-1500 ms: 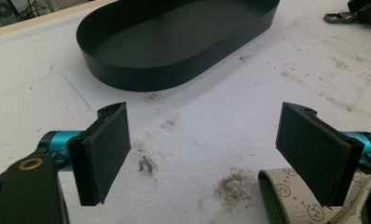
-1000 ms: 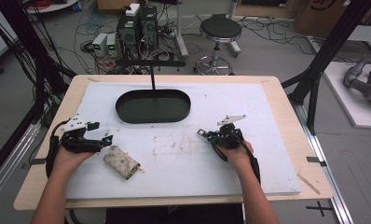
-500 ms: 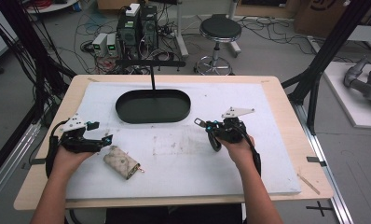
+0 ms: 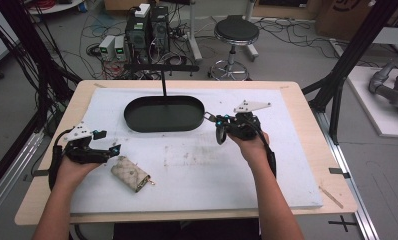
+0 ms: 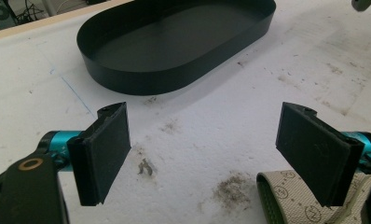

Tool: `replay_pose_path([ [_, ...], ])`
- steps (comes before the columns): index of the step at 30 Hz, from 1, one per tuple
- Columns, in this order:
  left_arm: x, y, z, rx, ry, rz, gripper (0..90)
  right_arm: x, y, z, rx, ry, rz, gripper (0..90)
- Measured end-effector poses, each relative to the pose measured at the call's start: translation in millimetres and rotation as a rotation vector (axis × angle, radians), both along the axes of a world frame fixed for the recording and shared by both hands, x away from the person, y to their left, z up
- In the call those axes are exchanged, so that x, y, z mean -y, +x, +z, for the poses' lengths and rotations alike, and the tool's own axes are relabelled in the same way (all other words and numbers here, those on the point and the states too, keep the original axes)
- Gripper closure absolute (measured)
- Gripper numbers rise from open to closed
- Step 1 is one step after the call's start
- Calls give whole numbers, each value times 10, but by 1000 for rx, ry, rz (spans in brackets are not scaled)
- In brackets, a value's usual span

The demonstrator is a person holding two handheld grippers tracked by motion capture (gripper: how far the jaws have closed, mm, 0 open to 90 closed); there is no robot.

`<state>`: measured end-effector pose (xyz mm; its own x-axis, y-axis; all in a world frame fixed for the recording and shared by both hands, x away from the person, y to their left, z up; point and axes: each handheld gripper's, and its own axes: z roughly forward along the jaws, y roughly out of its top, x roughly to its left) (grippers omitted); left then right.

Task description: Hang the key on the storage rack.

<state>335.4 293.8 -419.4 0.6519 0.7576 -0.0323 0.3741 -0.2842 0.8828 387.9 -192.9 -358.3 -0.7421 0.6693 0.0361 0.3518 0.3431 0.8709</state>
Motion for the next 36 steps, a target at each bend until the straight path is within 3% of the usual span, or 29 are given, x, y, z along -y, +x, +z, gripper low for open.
replay_pose_path([
  [13, -8, 1, 4, 2, -4, 4, 175, -225, 314, 412, 55, 6, 4, 844],
  [22, -15, 0, 11, 5, -6, 5, 175, -394, 524, 571, 76, 8, -4, 843],
  [36, -21, 8, 8, 4, -6, 5, 175, -574, 873, 714, 71, -13, -41, 843],
])
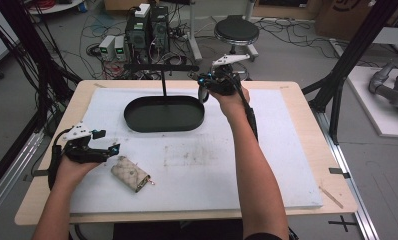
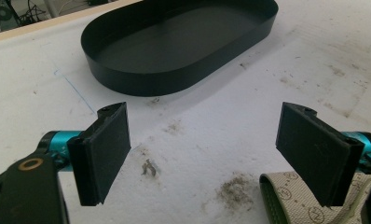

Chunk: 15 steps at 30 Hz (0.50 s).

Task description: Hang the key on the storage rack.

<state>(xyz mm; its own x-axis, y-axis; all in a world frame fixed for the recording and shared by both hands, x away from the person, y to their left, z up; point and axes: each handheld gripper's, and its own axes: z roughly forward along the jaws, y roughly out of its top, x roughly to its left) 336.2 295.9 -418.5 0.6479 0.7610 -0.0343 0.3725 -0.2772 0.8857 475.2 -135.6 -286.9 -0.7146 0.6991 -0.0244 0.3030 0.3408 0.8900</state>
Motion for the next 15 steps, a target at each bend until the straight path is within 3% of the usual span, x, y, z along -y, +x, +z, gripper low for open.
replay_pose_path([
  [15, -6, -1, 1, -1, -1, -3, 175, -54, 181, -110, -41, -34, -41, 843],
])
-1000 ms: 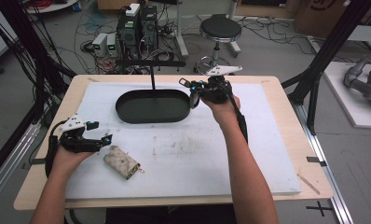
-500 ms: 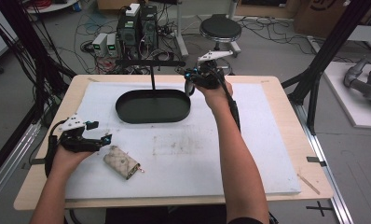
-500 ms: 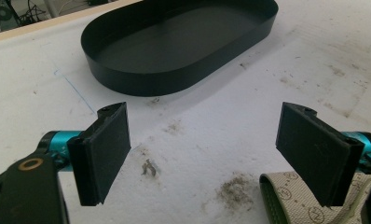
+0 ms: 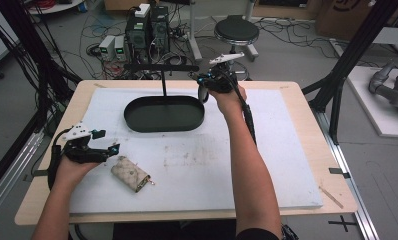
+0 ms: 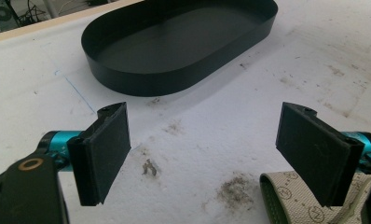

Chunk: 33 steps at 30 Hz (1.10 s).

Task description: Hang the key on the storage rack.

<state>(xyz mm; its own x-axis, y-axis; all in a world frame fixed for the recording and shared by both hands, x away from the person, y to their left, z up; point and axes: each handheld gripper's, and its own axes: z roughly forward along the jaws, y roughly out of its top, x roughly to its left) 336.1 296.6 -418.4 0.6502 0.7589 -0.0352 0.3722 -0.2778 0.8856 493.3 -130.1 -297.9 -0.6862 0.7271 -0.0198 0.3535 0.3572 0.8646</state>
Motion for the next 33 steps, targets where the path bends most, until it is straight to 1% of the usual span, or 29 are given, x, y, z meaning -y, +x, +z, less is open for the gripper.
replay_pose_path([
  [8, -4, -1, 2, 2, 0, -1, 176, -27, 60, -71, -21, -14, -31, 842],
  [14, -8, 0, -1, 0, 0, 1, 176, -37, 85, -104, -27, -5, -46, 824],
  [15, -10, 0, 0, 0, 1, 1, 176, -37, 89, -107, -21, -8, -48, 809],
  [16, -10, 0, -1, 0, 0, 2, 176, -39, 85, -107, -23, -1, -51, 777],
  [18, -15, 2, -2, -1, 4, 0, 175, -33, 74, -89, -11, 12, -51, 710],
  [19, -16, 3, -2, -4, 5, 0, 176, -28, 68, -77, 0, 6, -52, 679],
  [20, -15, 3, -3, -2, 4, 0, 176, -15, 43, -53, 0, -16, -51, 662],
  [21, -13, 2, -3, -3, 3, 0, 176, -15, 43, -53, 0, -16, -51, 662],
  [23, -12, 0, -2, -3, 4, -1, 175, 2, 16, -33, -3, -40, -43, 613],
  [24, -10, -1, -1, -3, 4, 0, 175, 13, -8, -23, -4, -49, -40, 605],
  [25, -8, -3, 0, -2, 4, 1, 175, 30, -39, -17, 9, -51, -37, 590],
  [26, -8, -3, 2, 0, 4, -1, 175, 78, -105, -17, 30, -36, -35, 530],
  [27, -7, -4, 3, 0, 5, -1, 175, 78, -105, -17, 30, -36, -35, 530],
  [29, -2, -7, 3, 0, 3, -1, 175, 135, -166, -30, 32, -27, -37, 475],
  [30, 2, -6, 1, -1, 6, -2, 175, 160, -196, -30, 23, -32, -39, 448],
  [31, 3, -6, 2, 0, 9, -4, 175, 221, -259, -30, 26, -27, -36, 422],
  [32, 9, -6, 1, -2, 7, -4, 175, 221, -259, -30, 26, -27, -36, 422],
  [33, 12, -5, 1, -1, 10, -6, 175, 258, -293, -29, 38, -21, -32, 417],
])
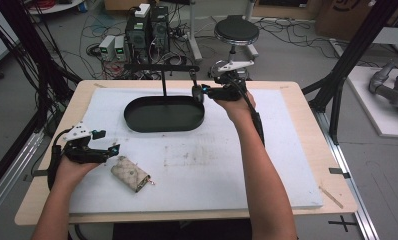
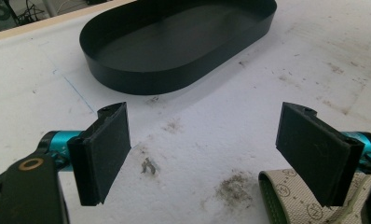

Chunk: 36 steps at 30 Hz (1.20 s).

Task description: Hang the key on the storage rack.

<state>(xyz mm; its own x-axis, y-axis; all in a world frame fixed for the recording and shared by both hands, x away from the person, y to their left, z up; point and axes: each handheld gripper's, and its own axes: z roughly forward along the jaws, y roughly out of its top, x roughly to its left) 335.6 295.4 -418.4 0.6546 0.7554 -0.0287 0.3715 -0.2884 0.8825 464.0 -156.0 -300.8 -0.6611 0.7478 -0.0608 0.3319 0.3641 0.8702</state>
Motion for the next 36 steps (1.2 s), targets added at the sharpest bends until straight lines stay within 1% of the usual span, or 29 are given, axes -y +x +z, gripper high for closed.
replay_pose_path([
  [2, 8, -1, -1, -2, 2, -1, 175, 72, -75, -1, 11, 7, -4, 397],
  [3, 12, -1, -2, -1, 3, -3, 175, 148, -131, -16, 11, 10, -10, 372],
  [4, 16, -1, -3, -3, 5, -3, 175, 184, -155, -23, 3, 11, -19, 352],
  [5, 20, -3, -3, -4, 6, -4, 175, 184, -155, -23, 3, 11, -19, 352],
  [6, 22, -4, -3, -4, 7, -5, 176, 218, -172, -26, -11, 13, -19, 339],
  [7, 24, -4, -2, -4, 7, -6, 175, 286, -240, -46, 15, 29, -19, 339],
  [9, 26, -5, -2, -3, 7, -6, 175, 317, -267, -57, 20, 34, -18, 335],
  [12, 27, -6, -1, -4, 7, -6, 176, 398, -325, -87, -11, 22, -25, 294],
  [14, 29, -7, 0, -3, 3, -6, 175, 452, -393, -118, 12, 38, -23, 294],
  [15, 30, -6, 0, -2, 3, -8, 175, 514, -447, -151, 13, 43, -20, 281],
  [17, 32, -6, 1, -2, 2, -11, 175, 542, -471, -169, 8, 46, -22, 269],
  [20, 37, -7, 3, 1, 3, -13, 175, 639, -561, -230, 18, 61, -23, 267],
  [21, 42, -7, 1, 1, -2, -12, 175, 668, -592, -251, 10, 62, -28, 264],
  [22, 46, -6, -1, -1, 2, -12, 175, 715, -659, -291, 26, 47, -43, 265],
  [23, 46, -6, -1, -1, 2, -12, 175, 715, -659, -291, 26, 47, -43, 265],
  [24, 49, -6, -2, -2, 2, -12, 175, 756, -714, -331, 32, 43, -44, 264],
  [25, 52, -5, -3, -1, 4, -14, 175, 756, -714, -331, 32, 43, -44, 264],
  [27, 63, -5, -5, -3, 4, -17, 175, 816, -776, -390, 29, 45, -46, 255],
  [31, 76, -8, -3, -1, 3, -17, 175, 871, -826, -450, 22, 50, -58, 254],
  [33, 73, -8, -3, -3, 5, -11, 175, 928, -892, -517, 36, 60, -67, 248],
  [34, 70, -7, -3, -3, 7, -11, 175, 928, -892, -517, 36, 60, -67, 248],
  [36, 74, -7, -4, -4, 4, -12, 175, 961, -940, -574, 37, 71, -74, 238],
])
